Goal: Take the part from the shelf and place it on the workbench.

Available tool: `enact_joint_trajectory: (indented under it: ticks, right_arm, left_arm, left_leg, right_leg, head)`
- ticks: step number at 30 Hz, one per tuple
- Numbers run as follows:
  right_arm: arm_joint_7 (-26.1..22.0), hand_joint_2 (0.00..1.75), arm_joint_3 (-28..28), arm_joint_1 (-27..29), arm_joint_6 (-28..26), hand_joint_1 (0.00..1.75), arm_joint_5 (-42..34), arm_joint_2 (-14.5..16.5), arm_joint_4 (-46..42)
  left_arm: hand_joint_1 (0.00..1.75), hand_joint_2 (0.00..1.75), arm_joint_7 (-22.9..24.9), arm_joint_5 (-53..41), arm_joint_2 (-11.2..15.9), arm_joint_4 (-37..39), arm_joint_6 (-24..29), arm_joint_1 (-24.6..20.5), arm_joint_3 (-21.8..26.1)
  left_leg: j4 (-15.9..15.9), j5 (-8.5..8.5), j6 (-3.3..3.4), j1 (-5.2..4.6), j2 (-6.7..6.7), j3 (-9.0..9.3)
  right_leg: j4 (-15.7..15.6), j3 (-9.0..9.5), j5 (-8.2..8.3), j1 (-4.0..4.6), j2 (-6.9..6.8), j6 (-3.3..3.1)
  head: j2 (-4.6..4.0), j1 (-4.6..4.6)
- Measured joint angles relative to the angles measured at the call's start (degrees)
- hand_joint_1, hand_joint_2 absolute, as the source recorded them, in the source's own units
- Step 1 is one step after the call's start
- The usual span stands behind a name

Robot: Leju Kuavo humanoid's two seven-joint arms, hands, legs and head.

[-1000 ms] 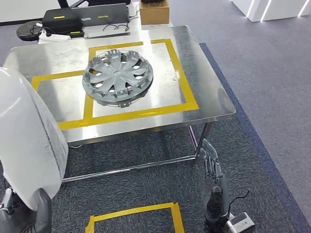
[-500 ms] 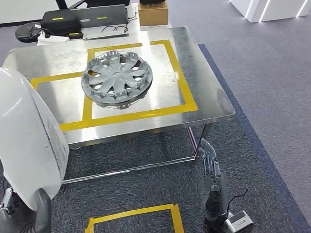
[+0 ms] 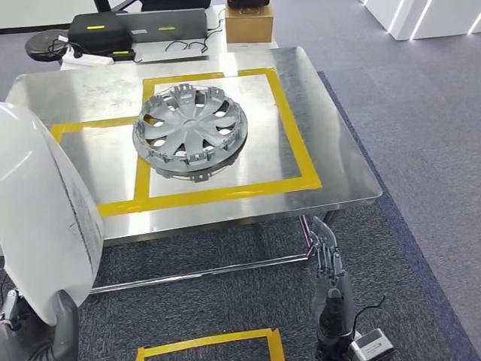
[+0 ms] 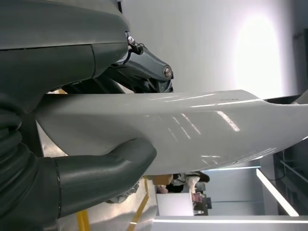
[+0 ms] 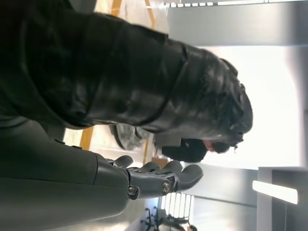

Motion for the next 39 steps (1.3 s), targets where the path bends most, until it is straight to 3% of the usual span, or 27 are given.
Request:
enact_joint_trajectory:
  ticks: [1, 2, 3, 4, 5, 7, 8, 10, 12, 15, 16, 18, 20, 22, 23, 24, 26, 27, 28, 30, 34, 37, 39]
  right_arm:
    - [0.01, 0.0, -0.03, 0.07, -0.02, 0.0, -0.03, 0.0, 0.08]
    - [0.01, 0.0, -0.05, 0.15, 0.0, 0.0, -0.09, 0.01, 0.15]
    - [0.01, 0.0, -0.06, 0.16, 0.08, 0.0, -0.16, 0.02, 0.19]
    - [0.02, 0.0, -0.07, 0.19, 0.19, 0.0, -0.27, 0.03, 0.21]
    - [0.03, 0.0, -0.06, 0.19, 0.32, 0.0, -0.42, 0.04, 0.21]
    - [0.08, 0.0, -0.07, 0.28, 0.63, 0.0, -0.62, 0.04, 0.21]
    - [0.1, 0.0, -0.07, 0.3, 0.81, 0.0, -0.68, 0.04, 0.21]
    - [0.14, 0.0, -0.05, 0.26, 1.25, 0.0, -0.71, 0.04, 0.24]
    - [0.26, 0.0, -0.05, 0.19, 1.62, 0.0, -0.73, 0.04, 0.37]
    - [0.48, 0.0, -0.03, 0.02, 1.85, 0.0, -0.76, 0.04, 0.52]
    - [0.5, 0.0, -0.03, -0.08, 1.85, 0.0, -0.76, 0.04, 0.52]
    - [0.52, 0.0, -0.07, -0.18, 1.82, 0.0, -0.79, 0.04, 0.52]
    - [0.52, 0.0, -0.1, -0.05, 1.72, 0.0, -0.81, 0.04, 0.54]
    - [0.52, 0.0, -0.14, 0.05, 1.61, 0.0, -0.83, 0.04, 0.54]
    - [0.52, 0.0, -0.16, 0.07, 1.58, 0.0, -0.84, 0.04, 0.54]
    - [0.52, 0.0, -0.17, 0.08, 1.56, 0.0, -0.84, 0.04, 0.54]
    - [0.54, 0.0, -0.2, 0.15, 1.52, 0.0, -0.86, 0.04, 0.57]
    - [0.56, 0.0, -0.21, 0.22, 1.49, 0.0, -0.89, 0.04, 0.6]
    - [0.57, 0.0, -0.24, 0.29, 1.47, 0.0, -0.92, 0.05, 0.62]
    - [0.58, 0.0, -0.29, 0.34, 1.49, 0.0, -1.02, 0.07, 0.6]
    - [0.69, 0.0, -0.45, 0.21, 1.76, 0.0, -1.23, 0.09, 0.59]
    - [0.87, 0.0, -0.49, 0.13, 2.37, 0.0, -1.3, 0.08, 0.61]
    - [1.04, 0.0, -0.49, -0.04, 2.87, 0.0, -1.44, 0.07, 0.66]
  left_arm:
    - [1.75, 1.75, -0.04, -0.11, -0.02, -0.01, 0.05, 0.02, 0.06]
    - [1.75, 1.75, -0.08, -0.24, -0.02, -0.01, 0.13, 0.04, 0.11]
    - [1.75, 1.75, -0.1, -0.34, -0.02, -0.02, 0.19, 0.1, 0.18]
    - [1.75, 1.75, -0.13, -0.44, -0.02, -0.02, 0.25, 0.2, 0.29]
    - [1.75, 1.75, -0.1, -0.51, -0.04, -0.03, 0.28, 0.33, 0.49]
    - [1.75, 1.75, 0.18, -0.54, -0.13, -0.03, 0.11, 0.61, 1.09]
    - [1.75, 1.75, 0.45, -0.6, -0.27, -0.03, -0.03, 0.68, 1.54]
    - [1.75, 1.75, 0.97, -0.78, -0.73, -0.02, -0.36, 0.9, 2.72]
    - [1.75, 1.75, 1.26, -0.75, -1.44, 0.02, -1.13, 1.23, 4.42]
    - [1.75, 1.75, 0.78, -0.53, -2.9, -0.03, -3.28, 1.66, 7.58]
    - [1.75, 1.75, 0.43, -0.64, -3.5, -0.09, -4.08, 1.74, 8.51]
    - [1.75, 1.75, -0.16, -1.14, -4.8, -0.26, -5.45, 1.82, 9.74]
    - [1.75, 1.75, -0.49, -1.9, -5.87, -0.33, -6.16, 1.91, 10.14]
    - [1.75, 1.75, -0.6, -2.48, -6.56, -0.35, -6.23, 1.98, 10.21]
    - [1.75, 1.75, -0.63, -2.68, -6.77, -0.36, -6.16, 2.0, 10.23]
    - [1.75, 1.75, -0.66, -2.8, -6.94, -0.36, -6.08, 2.0, 10.25]
    - [1.75, 1.75, -0.66, -2.98, -7.13, -0.34, -5.9, 2.04, 10.27]
    - [1.75, 1.75, -0.64, -3.03, -7.17, -0.34, -5.78, 2.06, 10.29]
    - [1.75, 1.75, -0.52, -3.17, -7.2, -0.35, -5.61, 2.09, 10.32]
    - [1.75, 1.75, 0.15, -3.97, -7.23, -0.42, -5.02, 2.15, 10.37]
    - [1.75, 1.75, 2.74, -6.13, -7.23, -0.45, -3.59, 2.15, 10.41]
    - [1.75, 1.75, 4.29, -7.67, -7.37, -0.11, -2.09, 1.65, 10.92]
    - [1.75, 1.75, 4.59, -8.26, -7.67, 0.62, -1.37, 1.02, 12.08]
  left_leg:
    - [0.03, -0.83, -0.2, -0.09, -0.01, 1.17]
    - [2.4, -1.93, -0.88, -0.13, 0.0, 1.03]
    - [5.69, -3.26, -1.74, -0.01, 0.01, 0.04]
    - [9.57, -4.55, -2.56, 0.18, 0.06, -2.12]
    - [13.55, -5.82, -3.06, 0.37, 0.1, -4.81]
    - [14.7, -6.34, -3.31, 0.6, 0.12, -7.51]
    - [12.89, -4.93, -3.31, 0.65, 0.13, -7.73]
    - [6.89, 0.39, -3.13, 0.61, 0.27, -7.08]
    - [3.16, 3.16, -2.59, 0.33, 0.54, -6.42]
    - [2.43, 2.5, -1.3, 0.12, 0.51, -5.11]
    - [2.08, 2.35, -0.91, 0.18, 0.47, -4.42]
    - [1.42, 1.98, -0.2, 0.27, 0.44, -2.98]
    - [1.11, 1.19, 0.31, 0.19, 0.38, -1.91]
    - [1.04, 0.1, 0.44, 0.11, 0.19, -0.72]
    - [1.03, -0.52, 0.43, 0.06, 0.09, 0.07]
    - [1.02, -1.17, 0.37, -0.01, 0.02, 0.91]
    - [1.04, -2.4, 0.11, -0.14, -0.15, 2.19]
    - [1.06, -2.9, -0.18, -0.2, -0.24, 2.43]
    - [1.14, -3.22, -0.49, -0.23, -0.33, 2.62]
    - [0.84, -3.3, -1.07, -0.29, -0.39, 3.1]
    - [-0.38, -2.0, -0.43, -0.47, -0.33, 4.2]
    - [-1.69, -2.66, -0.15, -0.47, -0.31, 4.89]
    - [-2.6, -3.14, -0.47, -0.39, -0.27, 5.36]
  right_leg:
    - [0.06, -1.05, 0.35, 0.21, 0.04, -0.52]
    - [-1.58, -0.54, 1.32, 0.24, 0.0, -1.41]
    - [-6.16, 2.03, 3.16, 0.26, -0.02, -2.42]
    - [-7.47, 3.61, 2.37, 0.24, -0.04, -3.23]
    - [-8.02, 4.98, 1.86, 0.04, -0.01, -3.53]
    - [-8.07, 6.25, 0.7, -0.05, 0.1, -3.27]
    - [-8.08, 7.1, 0.01, -0.11, 0.14, -3.07]
    - [-8.01, 8.68, -1.46, -0.19, 0.12, -2.57]
    - [-8.08, 9.42, -2.8, -0.11, 0.08, -1.88]
    - [-7.88, 10.89, -3.41, -0.14, 0.03, -0.79]
    - [-6.5, 10.65, -3.19, -0.18, 0.04, -0.58]
    - [-0.75, 7.13, -3.49, -0.2, 0.09, -0.3]
    - [5.86, 1.83, -6.22, -0.14, 0.11, -0.14]
    - [7.95, -2.14, -9.31, -0.06, 0.1, -0.16]
    - [6.63, -3.04, -8.96, 0.04, 0.1, -0.3]
    - [4.04, -3.34, -6.8, 0.19, 0.1, -0.57]
    - [-1.78, -3.28, 0.58, 0.66, 0.23, -1.56]
    - [-3.47, -3.03, 3.27, 0.84, 0.3, -2.0]
    - [-4.26, -2.94, 4.8, 0.99, 0.37, -2.38]
    - [-4.73, -2.23, 5.24, 1.02, 0.42, -2.61]
    - [-6.5, -0.68, 5.77, 0.73, 0.82, -2.11]
    - [-6.59, -0.57, 5.38, 0.86, 0.84, -2.55]
    - [-6.56, -0.61, 5.28, 0.96, 0.76, -2.66]
  head:
    - [0.0, 0.15]
    - [0.0, 0.0]
    - [0.0, -0.2]
    - [0.0, -0.38]
    - [0.0, -0.56]
    - [-0.01, -0.57]
    - [-0.01, -0.6]
    - [-0.02, -0.65]
    - [-0.02, -0.78]
    - [-0.01, -0.82]
    - [-0.01, -0.73]
    - [0.0, -0.47]
    - [0.01, -0.27]
    - [0.0, -0.21]
    - [-0.01, -0.19]
    - [-0.01, -0.13]
    - [-0.02, -0.11]
    - [-0.02, -0.08]
    - [-0.02, -0.11]
    - [-0.01, -0.09]
    - [-0.01, -0.14]
    - [-0.02, -0.14]
    - [-0.01, -0.12]
